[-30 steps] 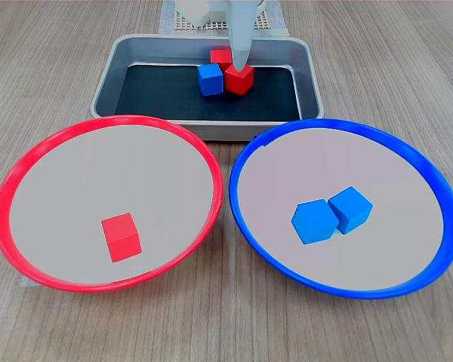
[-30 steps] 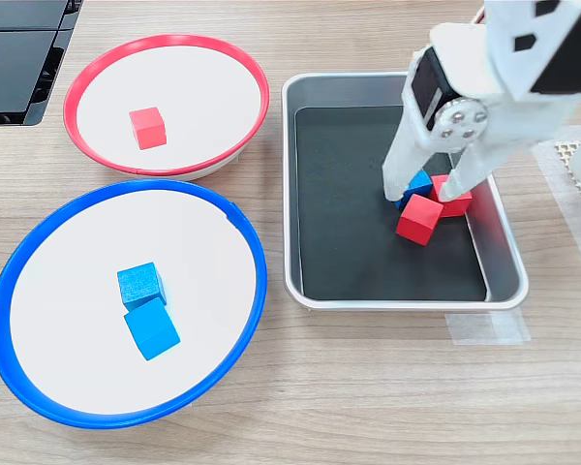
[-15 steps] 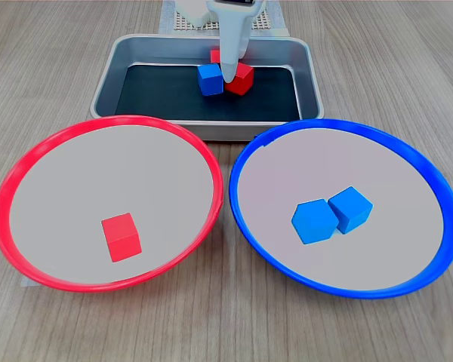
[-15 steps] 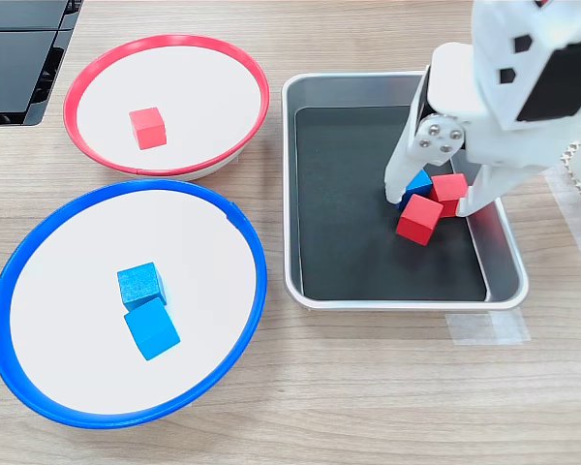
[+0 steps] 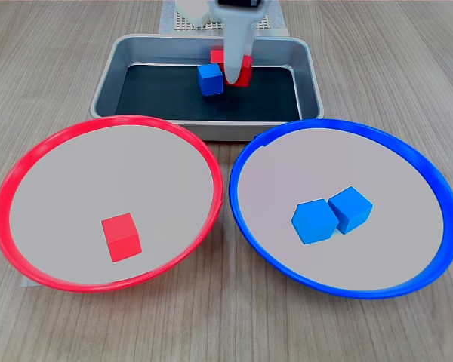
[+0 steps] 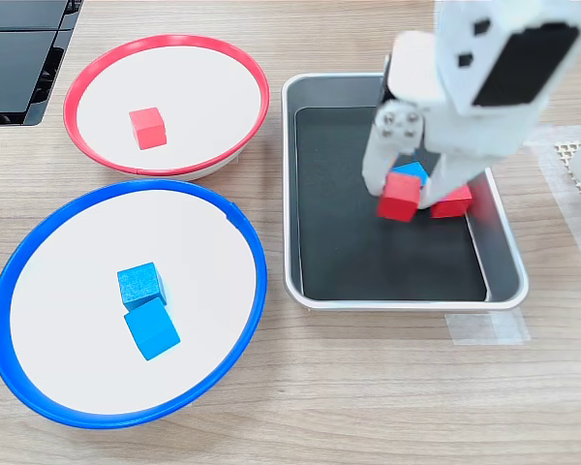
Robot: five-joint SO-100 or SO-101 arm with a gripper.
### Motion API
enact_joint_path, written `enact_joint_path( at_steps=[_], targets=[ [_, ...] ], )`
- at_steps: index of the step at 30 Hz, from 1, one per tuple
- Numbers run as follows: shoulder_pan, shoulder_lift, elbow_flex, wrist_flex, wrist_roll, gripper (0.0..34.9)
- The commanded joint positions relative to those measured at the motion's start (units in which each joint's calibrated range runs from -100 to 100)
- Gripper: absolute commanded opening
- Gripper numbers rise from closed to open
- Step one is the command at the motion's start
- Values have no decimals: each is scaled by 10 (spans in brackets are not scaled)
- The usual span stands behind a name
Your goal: Move six blocks from tray to matching dishes
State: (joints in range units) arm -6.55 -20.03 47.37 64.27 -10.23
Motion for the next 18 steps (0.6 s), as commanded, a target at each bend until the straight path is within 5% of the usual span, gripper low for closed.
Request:
enact_joint_path(
  at_steps=[1,11,14,16,18],
  targets=[
    [82,23,-213,33,21,2],
    [195,325,-553,-53,36,5],
    [201,353,-534,-108,61,155],
    [201,347,-521,-118,65,186],
    [198,324,-500,-117,71,179]
  ],
)
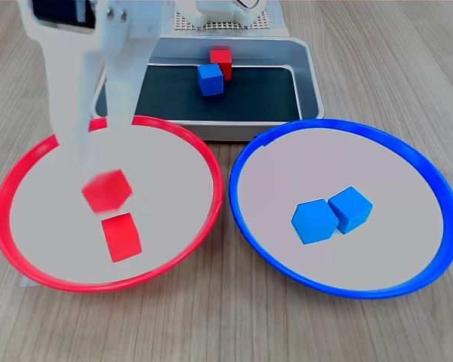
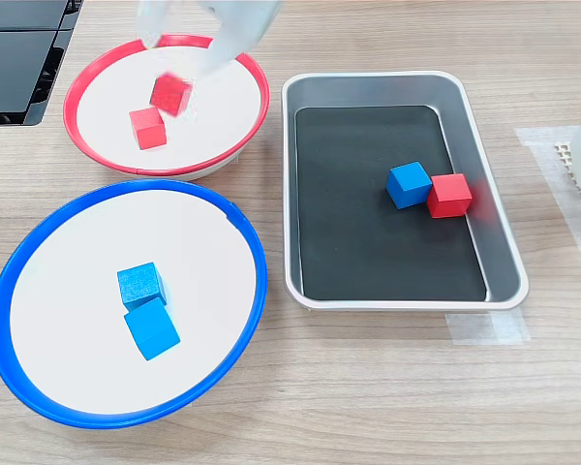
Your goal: Move six blocks from tray to matching dishes
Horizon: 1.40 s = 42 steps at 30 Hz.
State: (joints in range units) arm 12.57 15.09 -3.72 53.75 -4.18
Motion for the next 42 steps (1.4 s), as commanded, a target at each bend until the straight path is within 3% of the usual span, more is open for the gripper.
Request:
enact_joint_path(
  at_steps=[1,3,5,8,11,12,14,15,21,36,37,39,42],
  targets=[
    [3,-55,32,-1,15,148],
    [-1,-98,65,24,26,94],
    [-6,-161,117,64,51,3],
    [-14,-278,250,139,135,3],
    [-14,-366,387,156,201,13],
    [-13,-401,449,143,214,72],
    [-18,-446,527,126,227,159],
    [-21,-463,553,119,228,175],
    [-36,-504,628,101,231,190],
    [-99,-457,691,-7,231,147],
    [-104,-453,694,-17,232,122],
    [-112,-446,691,-26,237,3],
    [-121,-437,645,-10,233,2]
  ],
)
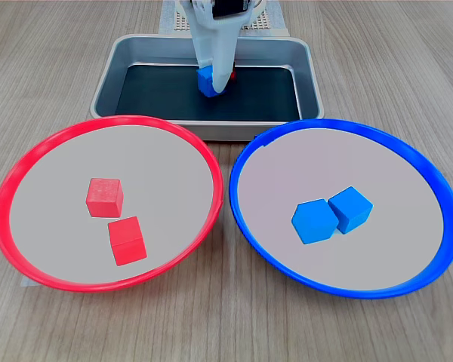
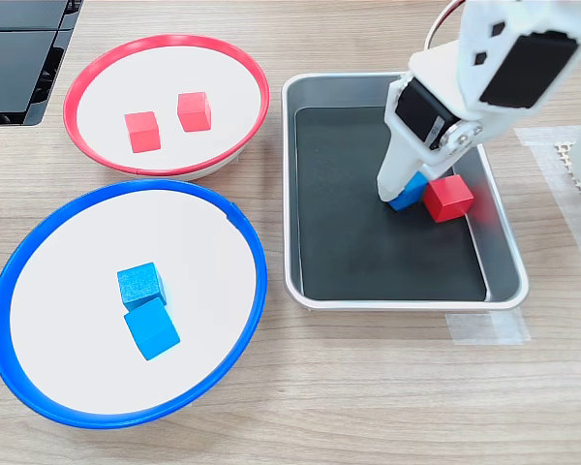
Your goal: Move six blocks from tray to matching dishes
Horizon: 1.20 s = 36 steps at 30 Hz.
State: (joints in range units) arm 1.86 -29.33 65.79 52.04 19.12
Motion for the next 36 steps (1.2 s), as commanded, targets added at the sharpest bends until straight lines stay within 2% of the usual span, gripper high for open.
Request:
enact_joint_path(
  at_steps=[1,6,13,14,16,19,23,25,26,27,28,32,34,36],
  targets=[
    [-23,13,-84,18,-6,2],
    [-83,92,-319,46,-59,1],
    [-163,295,-530,-41,-95,5],
    [-170,315,-544,-49,-96,28],
    [-176,342,-555,-63,-96,141],
    [-175,347,-555,-63,-96,212],
    [-156,289,-515,-27,-88,176],
    [-136,243,-476,9,-80,112],
    [-125,216,-454,33,-72,90],
    [-113,189,-429,64,-57,37],
    [-101,161,-400,93,-38,4],
    [-31,56,-275,199,58,3],
    [6,12,-215,221,110,3],
    [28,-25,-161,215,146,3]
  ],
)
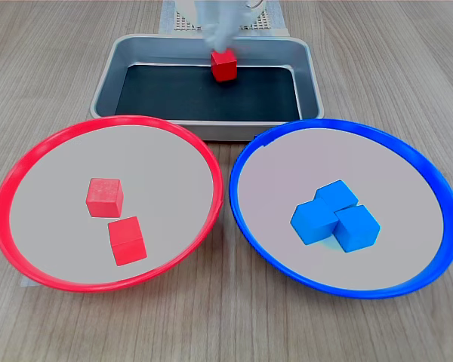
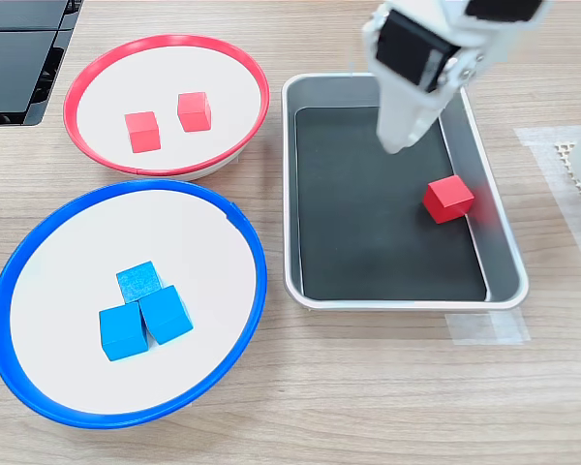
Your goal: Move six blocks from tray to matching dishes
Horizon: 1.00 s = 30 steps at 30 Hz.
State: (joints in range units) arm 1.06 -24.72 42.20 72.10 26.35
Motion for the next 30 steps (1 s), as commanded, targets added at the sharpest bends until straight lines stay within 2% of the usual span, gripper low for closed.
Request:
enact_joint_path(
  at_steps=[1,5,9,11,14,15,16,18,27,30],
  targets=[
    [42,-90,102,3,87,3],
    [38,-140,170,-21,90,3],
    [25,-168,200,-34,58,5],
    [27,-174,208,-36,41,33],
    [36,-177,209,-32,22,133],
    [39,-177,210,-32,18,156],
    [41,-177,212,-32,14,176],
    [42,-175,217,-36,6,194],
    [22,-144,247,-64,-1,194],
    [3,-117,252,-93,-10,182]
  ],
)
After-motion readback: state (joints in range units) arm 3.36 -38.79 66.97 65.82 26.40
